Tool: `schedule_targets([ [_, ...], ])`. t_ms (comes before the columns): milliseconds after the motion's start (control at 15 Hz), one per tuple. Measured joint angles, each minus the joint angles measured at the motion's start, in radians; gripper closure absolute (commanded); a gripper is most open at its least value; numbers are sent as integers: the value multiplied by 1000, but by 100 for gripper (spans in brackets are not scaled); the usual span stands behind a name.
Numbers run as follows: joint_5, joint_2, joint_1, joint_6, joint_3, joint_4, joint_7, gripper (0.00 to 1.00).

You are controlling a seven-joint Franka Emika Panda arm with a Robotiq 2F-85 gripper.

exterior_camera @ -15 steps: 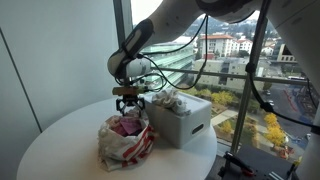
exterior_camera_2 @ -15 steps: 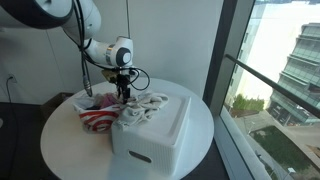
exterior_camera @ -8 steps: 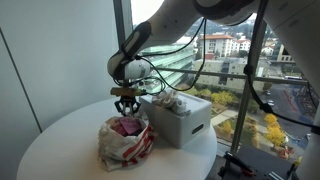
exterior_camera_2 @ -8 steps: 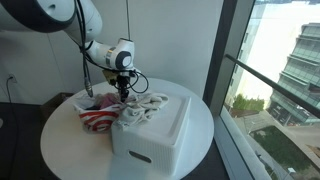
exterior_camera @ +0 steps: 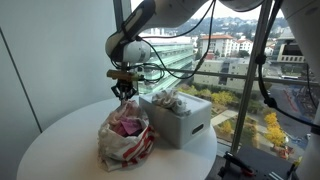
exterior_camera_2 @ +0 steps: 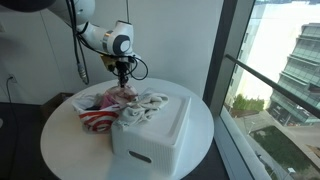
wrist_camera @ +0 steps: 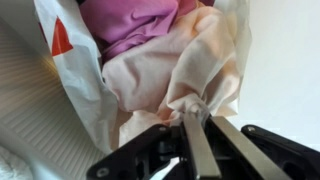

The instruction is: Put the clothes on the white storage box

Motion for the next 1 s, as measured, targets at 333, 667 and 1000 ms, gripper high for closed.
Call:
schedule_targets([
  [333, -54, -218, 13, 19, -50, -49, 95, 97],
  [667, -140, -452, 2, 77, -84, -128, 245, 97],
  [1000, -268, -699, -81, 71, -86, -243, 417, 97],
])
